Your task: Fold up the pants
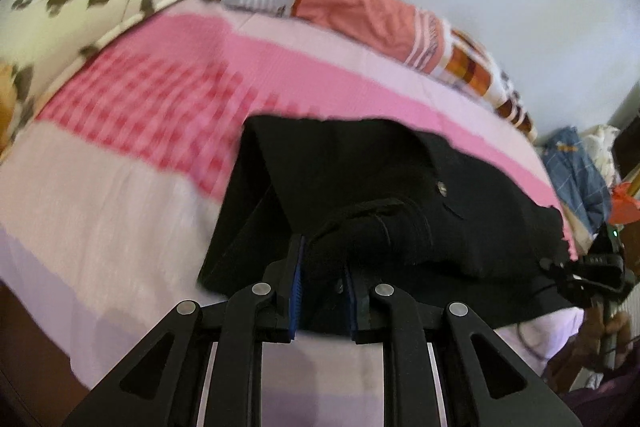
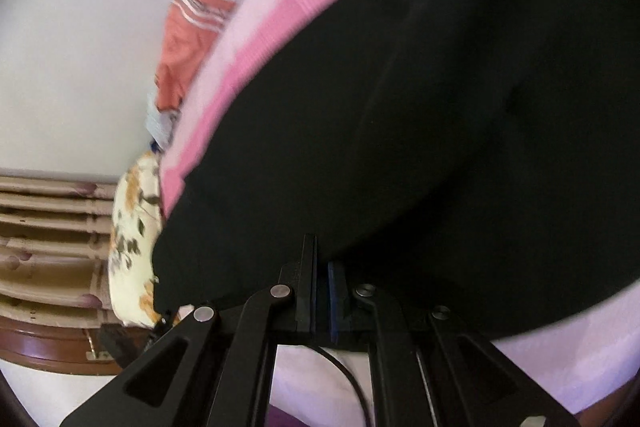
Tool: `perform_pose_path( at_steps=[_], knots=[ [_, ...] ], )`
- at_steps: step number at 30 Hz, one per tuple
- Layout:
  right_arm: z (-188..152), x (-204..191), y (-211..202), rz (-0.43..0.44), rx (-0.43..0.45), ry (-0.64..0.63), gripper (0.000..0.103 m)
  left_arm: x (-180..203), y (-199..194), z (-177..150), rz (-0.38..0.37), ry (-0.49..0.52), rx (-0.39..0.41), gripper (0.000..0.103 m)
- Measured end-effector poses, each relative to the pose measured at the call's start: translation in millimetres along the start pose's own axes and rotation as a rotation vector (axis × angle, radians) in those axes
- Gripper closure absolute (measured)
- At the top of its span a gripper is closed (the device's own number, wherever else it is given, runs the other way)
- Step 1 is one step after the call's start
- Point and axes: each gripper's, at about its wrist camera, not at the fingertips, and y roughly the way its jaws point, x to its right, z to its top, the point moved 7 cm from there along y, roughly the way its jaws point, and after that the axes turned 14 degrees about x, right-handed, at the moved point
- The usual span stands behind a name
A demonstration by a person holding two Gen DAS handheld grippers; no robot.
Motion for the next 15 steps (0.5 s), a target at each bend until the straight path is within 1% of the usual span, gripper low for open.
perform_pose_path(
  at_steps=[2, 3, 5, 7, 8, 10, 12, 13, 14, 15],
  knots=[
    [-6.8, 9.1, 4.9, 0.017, -0.018, 0.025, 0.097, -8.7, 2.9, -14.5, 0.028, 0.005, -0.036, 0.085],
    [-9.9, 13.9, 6.8, 0.023, -0.02, 0.044, 0.097, -11.7, 3.1, -19.6, 0.058, 0.017, -0.047, 0.085],
    [-14.1, 16.5, 8.0, 0.067, -0.042, 0.083, 0.095, -22.0, 0.6, -29.0, 0.12, 0.03, -0.069, 0.085],
    [-11.1, 24.6, 3.8, 0.12, -0.029, 0.152, 0.095, -32.2, -8.0, -32.1, 0.178, 0.023, -0.071, 0.082],
    [-4.5, 29.7, -0.4, 0.158, -0.005, 0.199, 0.094, -38.3, -15.6, -30.6, 0.217, 0.012, -0.054, 0.081],
    [10.5, 36.5, -9.2, 0.19, 0.057, 0.239, 0.092, -44.6, -30.8, -22.2, 0.253, -0.014, -0.005, 0.076],
    [31.7, 45.3, -22.2, 0.196, 0.131, 0.236, 0.082, -45.6, -47.9, -9.5, 0.307, -0.021, 0.055, 0.056],
    [45.7, 52.8, -30.9, 0.191, 0.177, 0.243, 0.075, -42.7, -56.0, -2.8, 0.313, -0.023, 0.095, 0.054],
    [54.9, 58.6, -35.7, 0.195, 0.204, 0.256, 0.071, -38.0, -59.0, 3.2, 0.3, -0.024, 0.122, 0.053],
    [66.2, 66.5, -40.7, 0.207, 0.229, 0.28, 0.069, -29.3, -61.2, 9.4, 0.274, -0.018, 0.14, 0.052]
  ],
)
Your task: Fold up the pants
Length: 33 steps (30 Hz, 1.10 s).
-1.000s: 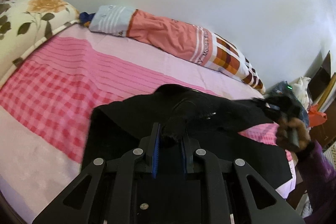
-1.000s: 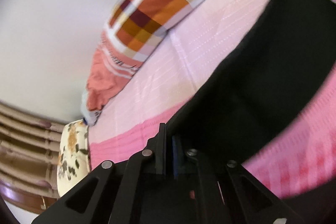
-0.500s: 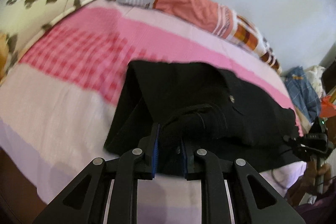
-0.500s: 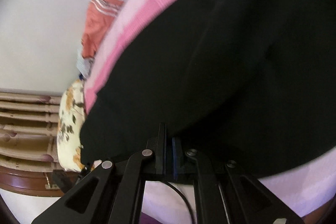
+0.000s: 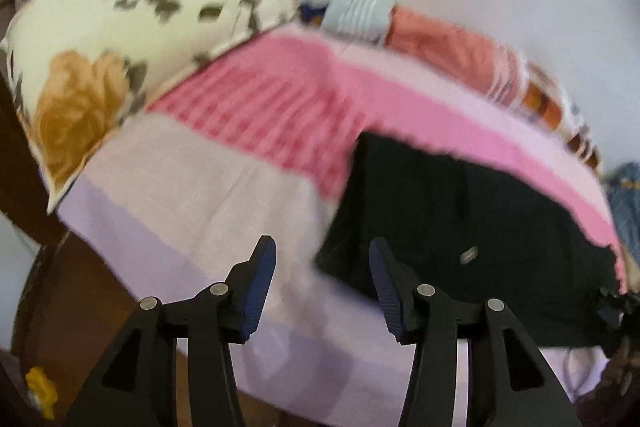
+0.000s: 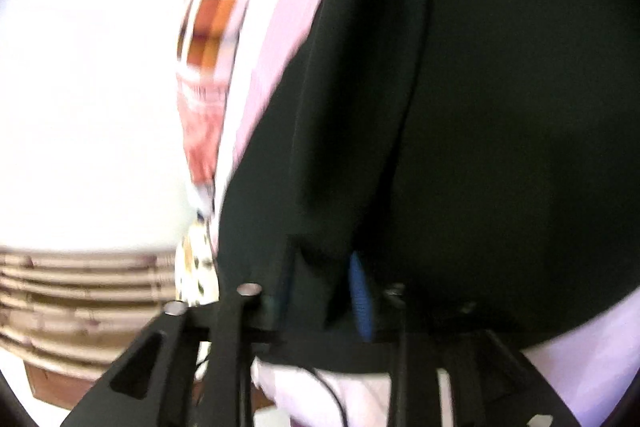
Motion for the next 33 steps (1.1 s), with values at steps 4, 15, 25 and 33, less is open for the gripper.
perform_pose_path(
  at_steps=[4, 15, 25, 33],
  knots=[
    [57.5, 16.0, -10.3, 0.054, 0.107, 0.103, 0.066, 42.3, 1.1, 10.0, -0.089, 0.049, 0.005, 0.044],
    [169.0, 32.7, -47.7, 0.017, 0.38, 0.136, 0.066, 136.0, 15.9, -1.0, -0.247, 0.097, -0.079, 0.039],
    [208.9, 35.4, -39.7, -0.147, 0.318, -0.045, 0.078, 146.7, 26.6, -9.4, -0.255, 0.074, -0.136, 0.039],
    [198.0, 40.1, -29.0, -0.181, 0.29, -0.122, 0.096, 151.2, 34.4, -16.0, -0.259, 0.023, -0.184, 0.039]
  ],
)
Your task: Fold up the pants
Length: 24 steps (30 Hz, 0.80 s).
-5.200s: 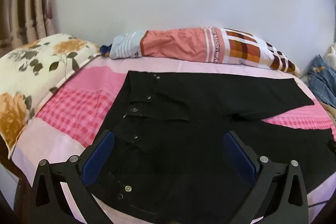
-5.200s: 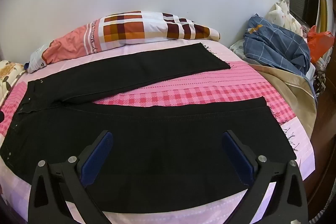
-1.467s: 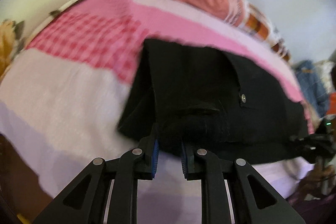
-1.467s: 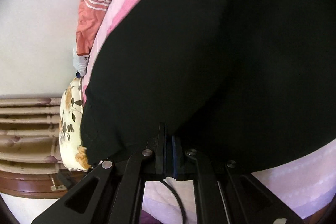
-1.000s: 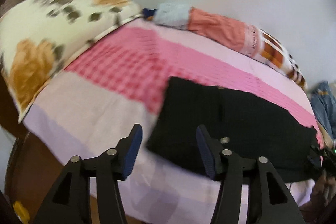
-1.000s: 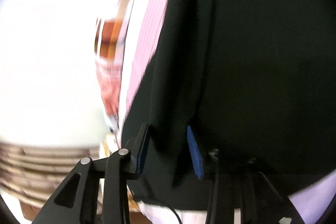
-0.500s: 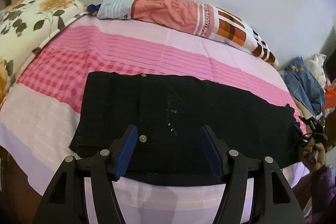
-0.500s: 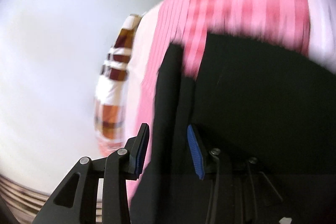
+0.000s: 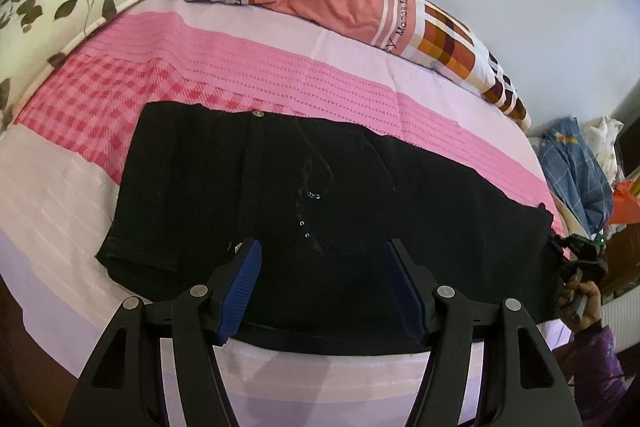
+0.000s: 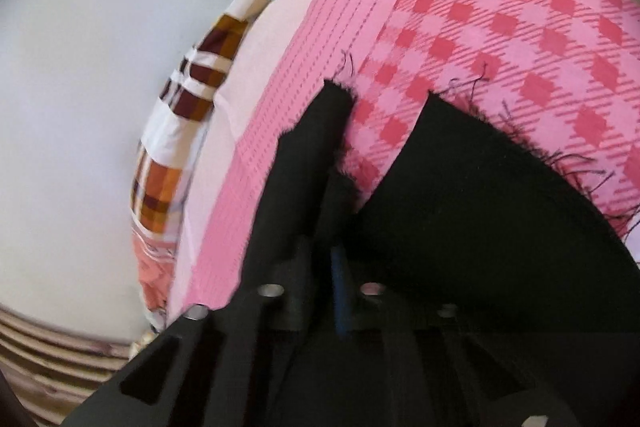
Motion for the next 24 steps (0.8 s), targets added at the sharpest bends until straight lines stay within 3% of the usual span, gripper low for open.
perform_pose_path(
  at_steps=[5, 10, 16, 24],
  knots=[
    [3.8, -6.4, -29.7, 0.064, 0.033, 0.048, 0.098, 5.4, -0.7, 2.2, -0.01, 0.005, -0.009, 0.039],
    [8.2, -12.1, -88.9, 0.075, 0.091, 0.054, 0.098, 13.5, -6.3, 6.6, -0.018, 0.039, 0.017, 0.035],
    [0.0, 32.7, -151.2, -0.008, 0.114, 0.105, 0.098, 14.0, -8.6, -1.8, -0.026, 0.034, 0.002, 0.032],
    [-29.2, 88.5, -165.6, -0.07, 0.093, 0.208, 0.098, 10.4, -10.3, -12.6, -0.022, 0.003, -0.02, 0.032]
  ],
)
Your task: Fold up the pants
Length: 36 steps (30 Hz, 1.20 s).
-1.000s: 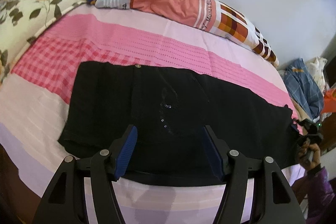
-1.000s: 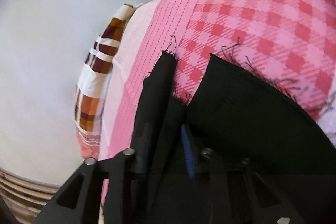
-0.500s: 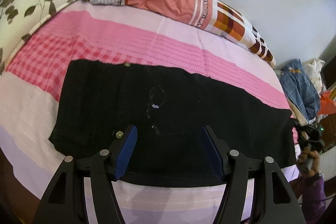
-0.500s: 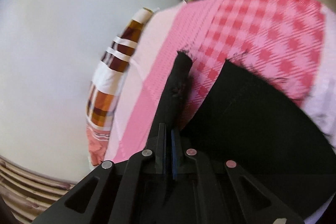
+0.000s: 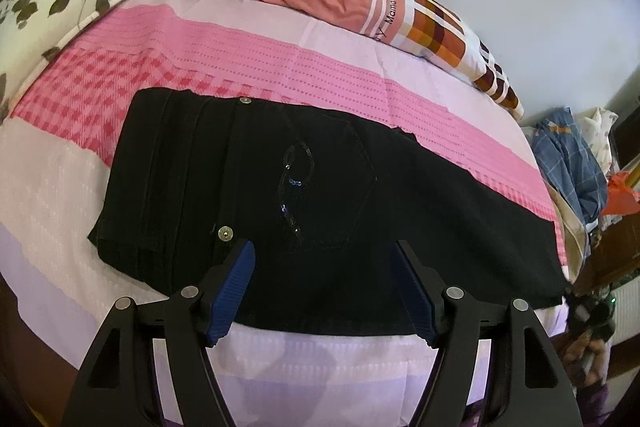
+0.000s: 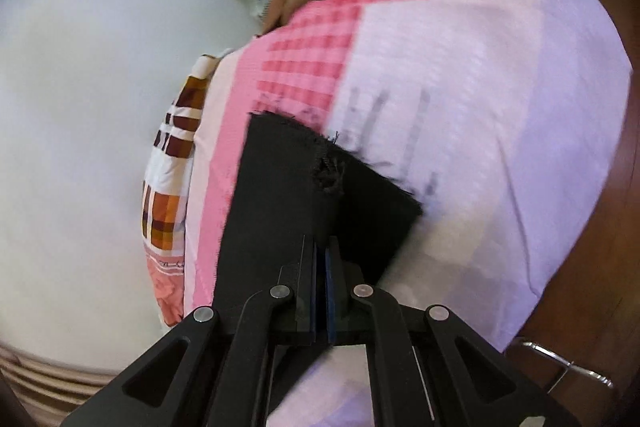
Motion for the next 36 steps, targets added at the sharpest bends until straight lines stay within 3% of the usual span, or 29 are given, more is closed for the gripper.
perform_pose_path(
  at_steps=[12, 16, 18, 19, 23, 30, 33, 36],
  knots=[
    [-0.6, 4.5, -9.5, -0.025, 0.008, -0.002, 0.099, -8.6, -8.0, -5.2, 0.021, -0.018, 0.002, 0.032],
    [-0.6, 24.2, 1.2, -0.023, -0.02, 0.07, 0.1, -9.4, -7.6, -7.3, 0.025, -0.009, -0.001, 0.032],
    [2.6, 29.7, -2.0, -0.022, -0.006, 0.113, 0.098, -10.6, -7.1, -9.6, 0.027, 0.0, -0.002, 0.032],
    [6.5, 31.0, -6.6, -0.007, 0.017, 0.141, 0.092, -11.9, -6.8, -10.4, 0.029, 0.002, -0.002, 0.032],
    [10.3, 21.2, -28.1, -0.045, 0.07, 0.08, 0.091, -17.4, -10.0, -13.9, 0.02, 0.008, 0.007, 0.032],
    [-62.7, -46.0, -6.8, 0.131, -0.148, 0.009, 0.091, -50.3, -31.4, -13.1, 0.023, -0.009, 0.065, 0.032],
    [-86.4, -54.2, 8.0, 0.141, -0.213, -0.003, 0.09, -78.5, -39.6, -12.6, 0.074, -0.033, 0.079, 0.032],
    [-119.9, -62.4, 23.5, 0.163, -0.309, -0.028, 0.087, -102.8, -39.3, -16.6, 0.06, -0.108, 0.042, 0.032]
  ],
)
